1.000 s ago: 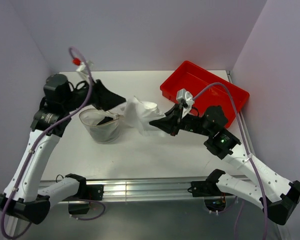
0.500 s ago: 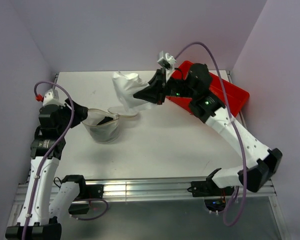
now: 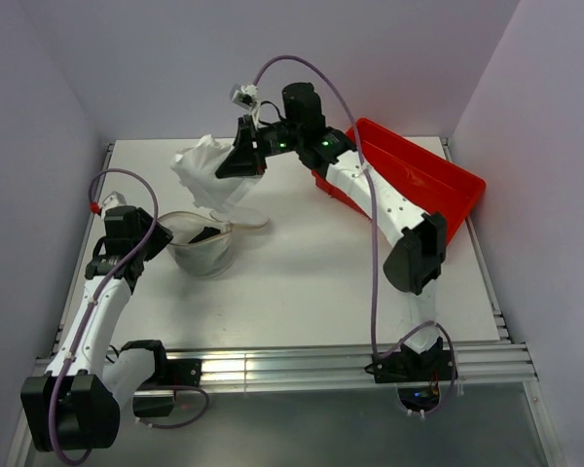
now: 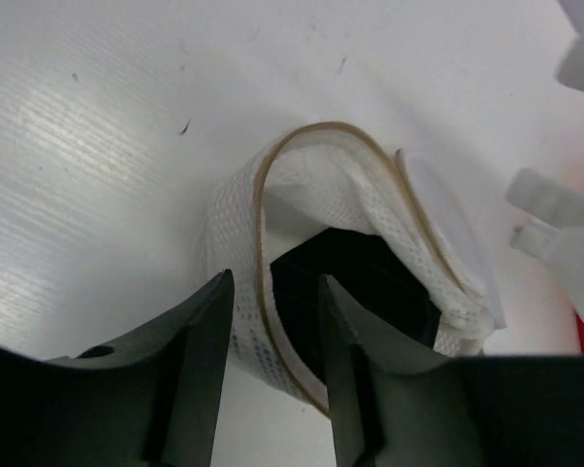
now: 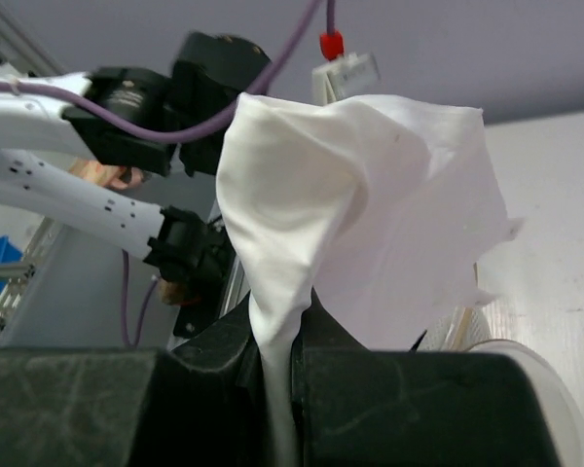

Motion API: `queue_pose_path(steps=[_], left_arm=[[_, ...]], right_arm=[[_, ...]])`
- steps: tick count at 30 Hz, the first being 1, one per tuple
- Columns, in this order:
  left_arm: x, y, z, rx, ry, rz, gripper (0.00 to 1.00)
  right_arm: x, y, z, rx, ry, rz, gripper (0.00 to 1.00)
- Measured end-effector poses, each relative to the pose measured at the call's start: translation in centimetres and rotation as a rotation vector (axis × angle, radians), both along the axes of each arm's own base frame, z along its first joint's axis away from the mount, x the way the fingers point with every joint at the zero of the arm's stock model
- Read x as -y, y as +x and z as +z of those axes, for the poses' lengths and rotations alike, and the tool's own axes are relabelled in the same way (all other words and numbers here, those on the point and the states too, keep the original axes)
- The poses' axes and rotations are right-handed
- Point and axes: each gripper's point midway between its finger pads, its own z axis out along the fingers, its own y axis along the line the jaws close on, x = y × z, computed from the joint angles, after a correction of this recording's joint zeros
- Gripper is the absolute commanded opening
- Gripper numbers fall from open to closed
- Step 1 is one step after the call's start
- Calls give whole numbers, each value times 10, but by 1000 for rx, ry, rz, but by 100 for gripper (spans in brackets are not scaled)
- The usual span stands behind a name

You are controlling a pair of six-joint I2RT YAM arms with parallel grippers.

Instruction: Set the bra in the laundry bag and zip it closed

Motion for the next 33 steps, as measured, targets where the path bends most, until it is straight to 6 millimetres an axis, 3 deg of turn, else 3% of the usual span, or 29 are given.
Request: queue_pose_path(steps=[1,2,8,17,21,28,33], left_arm=[[0,2,1,10,-3,3,38],[0,3,3,21,-6,5,25],[2,10,10,59,-18,0,1],[11,17,18,102,-52,-39,0],[22,20,24,140,-85,-91,0],[54,22,42,231,-183,-253,0],[67,21,41,234,-224,-320,0]], right_arm=[[-5,3,-6,-7,-12,12,0],[-10,5,-12,-17,-25,22,0],[-29,2,-50,-85,-91,73,0],[-34,-16,-71,-123,-115,145,0],[-36,-16,-91,-140,-148,129,0],[-39,3,-143,-148,-255,-5,0],[-46,17,-163,-157,-288,-74,0]])
